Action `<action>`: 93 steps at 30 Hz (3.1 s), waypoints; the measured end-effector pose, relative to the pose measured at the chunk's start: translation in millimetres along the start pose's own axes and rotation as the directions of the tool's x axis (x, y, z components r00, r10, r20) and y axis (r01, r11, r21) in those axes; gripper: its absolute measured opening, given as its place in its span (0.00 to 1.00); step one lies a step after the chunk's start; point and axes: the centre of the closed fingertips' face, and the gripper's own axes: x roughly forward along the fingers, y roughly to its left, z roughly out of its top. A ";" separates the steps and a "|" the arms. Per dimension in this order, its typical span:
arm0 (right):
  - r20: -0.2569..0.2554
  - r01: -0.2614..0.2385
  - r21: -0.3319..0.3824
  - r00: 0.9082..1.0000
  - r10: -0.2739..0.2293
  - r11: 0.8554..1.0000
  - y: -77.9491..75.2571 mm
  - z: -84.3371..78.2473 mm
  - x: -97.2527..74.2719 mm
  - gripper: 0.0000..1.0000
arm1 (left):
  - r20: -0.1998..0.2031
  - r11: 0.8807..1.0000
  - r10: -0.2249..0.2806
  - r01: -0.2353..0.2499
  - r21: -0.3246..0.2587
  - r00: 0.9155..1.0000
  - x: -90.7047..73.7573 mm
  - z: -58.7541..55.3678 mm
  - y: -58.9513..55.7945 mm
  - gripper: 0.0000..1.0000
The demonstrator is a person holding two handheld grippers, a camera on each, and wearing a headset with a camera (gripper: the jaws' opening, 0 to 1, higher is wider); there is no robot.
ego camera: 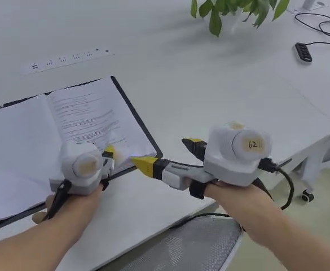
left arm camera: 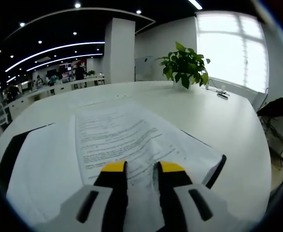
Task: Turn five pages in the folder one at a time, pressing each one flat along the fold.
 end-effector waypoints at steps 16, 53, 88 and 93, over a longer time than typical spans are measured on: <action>-0.056 -0.073 0.059 0.996 0.076 0.996 5.3 -16.0 54.0 0.65 | 0.003 0.996 0.002 -0.002 -0.093 1.000 -1.6 1.3 1.1 0.19; -0.124 0.094 0.369 0.991 -0.051 0.925 -38.4 -46.6 75.9 0.00 | 0.004 0.997 -0.009 0.010 -0.079 1.000 -3.5 2.9 0.6 0.19; 0.042 -0.140 0.226 0.990 0.134 0.964 53.4 25.0 64.3 0.00 | -0.027 0.998 -0.012 0.011 -0.061 1.000 -106.8 7.8 40.6 0.34; 0.050 -0.180 0.215 0.984 0.173 0.960 74.2 29.2 68.2 0.00 | 0.009 0.997 0.015 -0.015 -0.069 1.000 -128.7 17.5 53.4 0.35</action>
